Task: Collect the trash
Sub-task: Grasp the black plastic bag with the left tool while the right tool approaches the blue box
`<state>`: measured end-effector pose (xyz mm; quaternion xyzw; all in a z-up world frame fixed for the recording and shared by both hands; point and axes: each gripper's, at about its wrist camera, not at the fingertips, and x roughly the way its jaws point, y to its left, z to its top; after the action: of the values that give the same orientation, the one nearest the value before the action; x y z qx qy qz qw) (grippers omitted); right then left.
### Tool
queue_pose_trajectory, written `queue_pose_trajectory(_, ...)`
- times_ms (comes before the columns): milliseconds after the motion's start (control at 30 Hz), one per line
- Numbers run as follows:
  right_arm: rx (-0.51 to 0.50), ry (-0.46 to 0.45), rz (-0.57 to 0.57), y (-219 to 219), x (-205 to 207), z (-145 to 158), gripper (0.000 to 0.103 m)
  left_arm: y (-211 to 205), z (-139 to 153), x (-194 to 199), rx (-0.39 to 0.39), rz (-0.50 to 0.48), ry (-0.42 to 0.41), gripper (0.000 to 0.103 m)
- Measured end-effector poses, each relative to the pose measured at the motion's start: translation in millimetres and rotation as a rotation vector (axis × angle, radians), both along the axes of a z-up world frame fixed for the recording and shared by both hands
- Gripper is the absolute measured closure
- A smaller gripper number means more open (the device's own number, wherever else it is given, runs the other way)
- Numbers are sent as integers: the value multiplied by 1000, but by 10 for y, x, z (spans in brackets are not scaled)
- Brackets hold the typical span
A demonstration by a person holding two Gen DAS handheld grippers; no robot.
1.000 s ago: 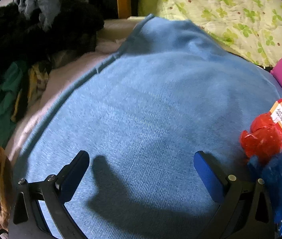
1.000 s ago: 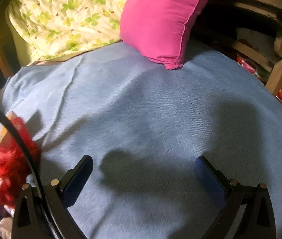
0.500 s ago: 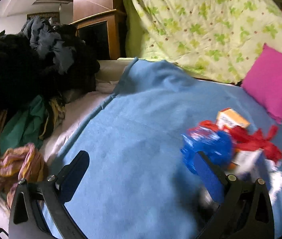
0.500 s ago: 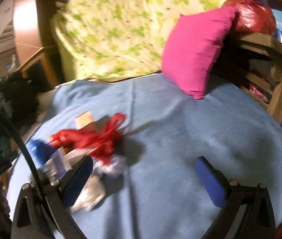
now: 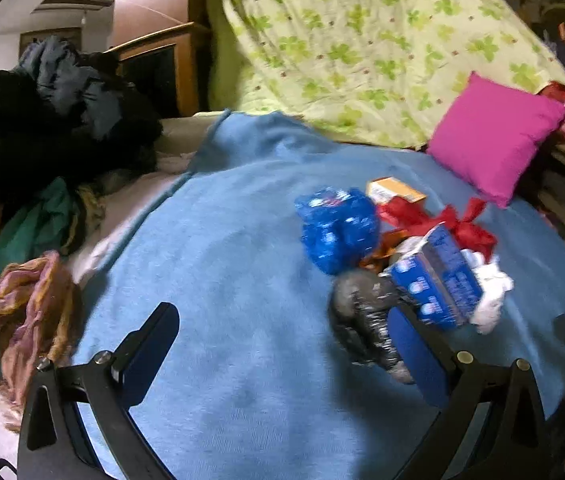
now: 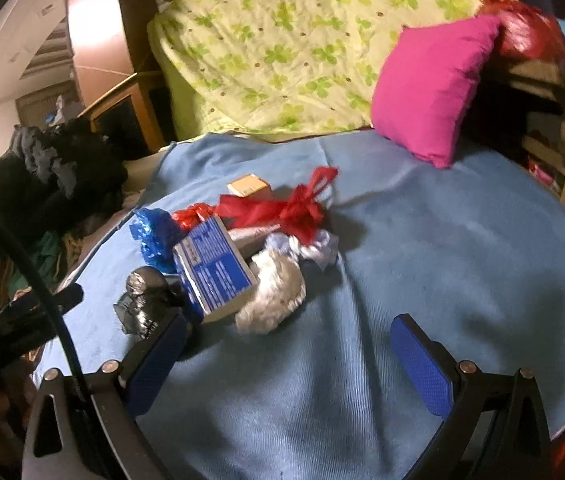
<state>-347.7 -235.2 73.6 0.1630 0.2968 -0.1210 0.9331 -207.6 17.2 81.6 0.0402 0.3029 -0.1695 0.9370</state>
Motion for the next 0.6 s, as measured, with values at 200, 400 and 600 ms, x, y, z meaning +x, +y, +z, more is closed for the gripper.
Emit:
queue_pose_trajectory(200,-8,-42,-6,-13,-66,15,0,-27,-56,33,-20,-24,39,0)
queue_pose_trajectory(400,9,-60,-22,-52,-92,23,0,-33,-92,57,-36,-9,49,0)
queue_pose_trajectory(600,24,-57,-36,-78,-100,2,0,-46,-99,53,-32,-21,52,0)
